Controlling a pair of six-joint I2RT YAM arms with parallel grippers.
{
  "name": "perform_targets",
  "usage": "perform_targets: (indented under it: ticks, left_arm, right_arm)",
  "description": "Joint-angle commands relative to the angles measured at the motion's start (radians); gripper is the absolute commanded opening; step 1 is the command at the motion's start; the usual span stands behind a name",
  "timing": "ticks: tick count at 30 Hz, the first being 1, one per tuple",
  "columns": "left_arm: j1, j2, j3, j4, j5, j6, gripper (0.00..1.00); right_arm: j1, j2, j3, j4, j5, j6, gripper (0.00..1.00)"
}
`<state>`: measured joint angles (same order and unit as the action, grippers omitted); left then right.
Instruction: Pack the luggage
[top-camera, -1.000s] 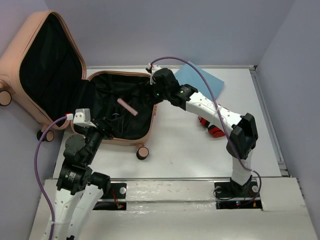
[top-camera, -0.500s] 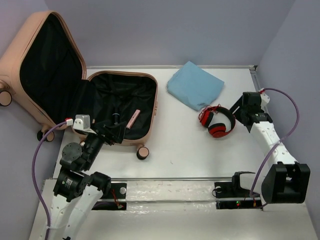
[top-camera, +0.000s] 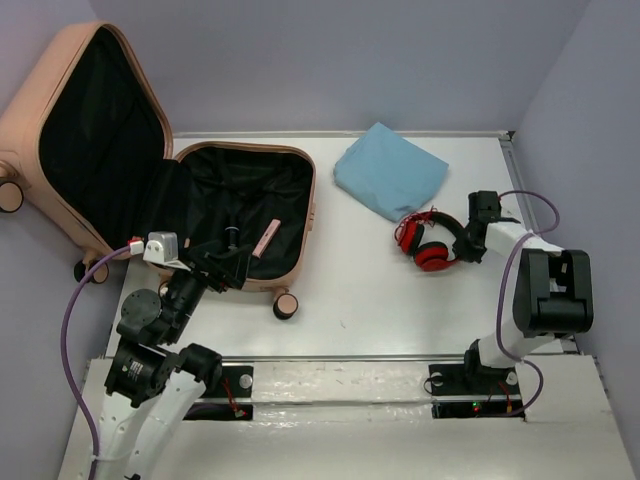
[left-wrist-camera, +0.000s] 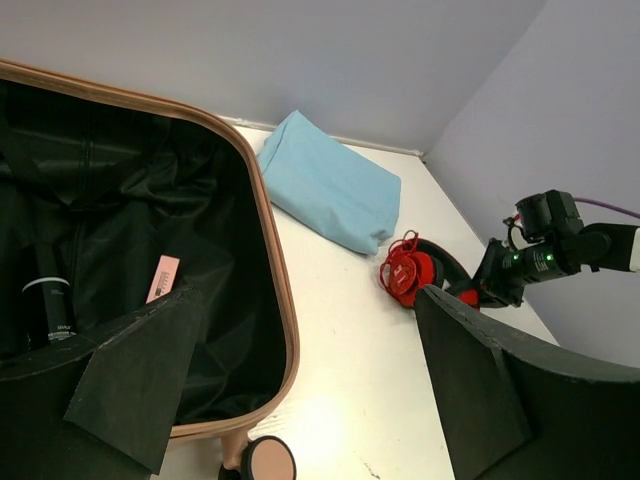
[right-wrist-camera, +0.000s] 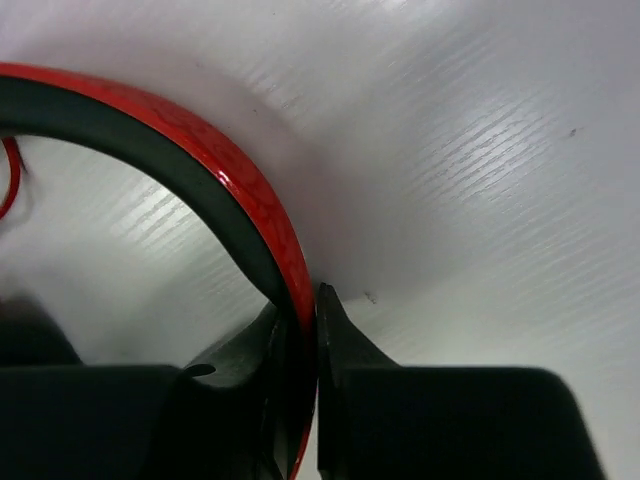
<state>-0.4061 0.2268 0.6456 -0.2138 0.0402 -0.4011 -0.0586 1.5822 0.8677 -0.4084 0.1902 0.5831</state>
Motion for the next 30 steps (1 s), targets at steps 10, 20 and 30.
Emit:
perform_targets:
  ticks: [10, 20, 30]
  left_arm:
    - [-0.002, 0.014, 0.000, 0.039, 0.007, 0.010, 0.99]
    - [0.049, 0.037, 0.005, 0.030, -0.016, 0.007, 0.99]
    - [0.059, 0.006, 0.020, 0.007, -0.098, 0.001, 0.99]
  right_arm:
    - [0.078, -0.528, 0.118, -0.082, -0.124, -0.095, 0.07]
    - [0.676, -0.086, 0.624, 0.103, -0.106, -0.005, 0.07]
    - [0.864, 0.772, 1.606, -0.079, -0.126, -0.085, 0.10]
